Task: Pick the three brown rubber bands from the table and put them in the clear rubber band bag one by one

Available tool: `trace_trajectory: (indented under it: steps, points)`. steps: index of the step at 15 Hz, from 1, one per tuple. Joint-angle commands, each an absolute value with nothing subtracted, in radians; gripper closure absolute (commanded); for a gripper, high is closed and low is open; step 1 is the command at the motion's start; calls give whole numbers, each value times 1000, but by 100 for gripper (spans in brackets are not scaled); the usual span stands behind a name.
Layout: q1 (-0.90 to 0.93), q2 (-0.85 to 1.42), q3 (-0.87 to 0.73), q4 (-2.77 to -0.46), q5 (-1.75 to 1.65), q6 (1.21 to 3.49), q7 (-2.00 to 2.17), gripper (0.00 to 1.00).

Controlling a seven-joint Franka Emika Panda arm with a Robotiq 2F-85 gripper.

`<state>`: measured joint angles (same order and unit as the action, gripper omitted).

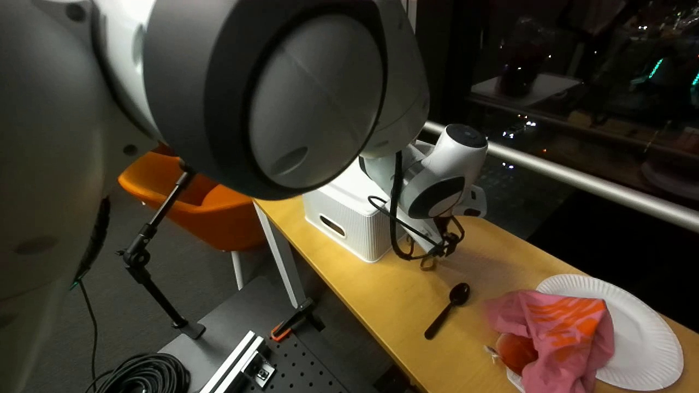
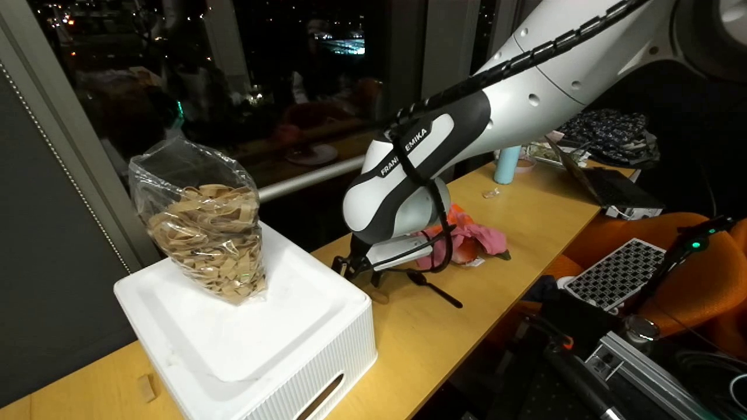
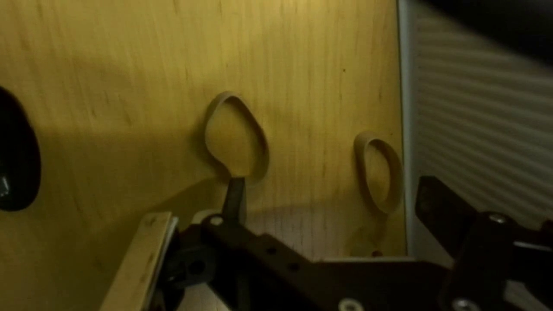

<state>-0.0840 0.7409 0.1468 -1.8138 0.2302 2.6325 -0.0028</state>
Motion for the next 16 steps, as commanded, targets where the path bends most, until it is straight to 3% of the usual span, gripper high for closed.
trace_trajectory:
  steps: [1, 16]
  points:
    - [-119, 736, 174, -1833, 269, 2641, -54, 0]
    - [-84, 749, 183, -1814, 246, 2620, -72, 0]
